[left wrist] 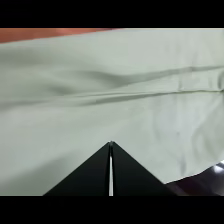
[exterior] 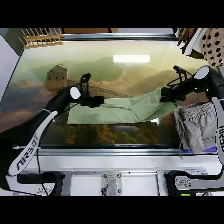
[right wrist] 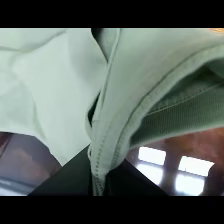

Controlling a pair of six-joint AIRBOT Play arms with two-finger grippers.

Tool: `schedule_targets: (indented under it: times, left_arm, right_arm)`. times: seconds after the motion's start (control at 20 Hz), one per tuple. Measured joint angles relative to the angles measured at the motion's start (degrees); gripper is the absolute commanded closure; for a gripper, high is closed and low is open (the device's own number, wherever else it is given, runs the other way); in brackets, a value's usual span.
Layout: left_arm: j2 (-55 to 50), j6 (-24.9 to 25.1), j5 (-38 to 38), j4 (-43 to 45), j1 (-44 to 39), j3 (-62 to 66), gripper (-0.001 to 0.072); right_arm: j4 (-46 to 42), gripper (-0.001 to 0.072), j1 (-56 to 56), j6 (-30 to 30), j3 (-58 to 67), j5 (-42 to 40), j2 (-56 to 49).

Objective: Fold the clothes and pants, and hang the long-sleeved shirts on hangers.

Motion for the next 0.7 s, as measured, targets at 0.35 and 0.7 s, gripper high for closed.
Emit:
schedule_targets:
  times: [0.35, 0.7]
  left_arm:
    - [-17.64, 0.07, -3.67, -4.76, -9.73, 18.01, 0.0702]
    - [-27.89, 0.11, -10.08, -5.77, -13.44, 30.53, 0.0702]
  right_arm:
    - [-4.57, 0.0701, 7.56, 3.96, 13.25, 8.04, 1.18]
    - [-5.81, 0.0701, 13.42, 5.2, 19.37, 9.55, 1.03]
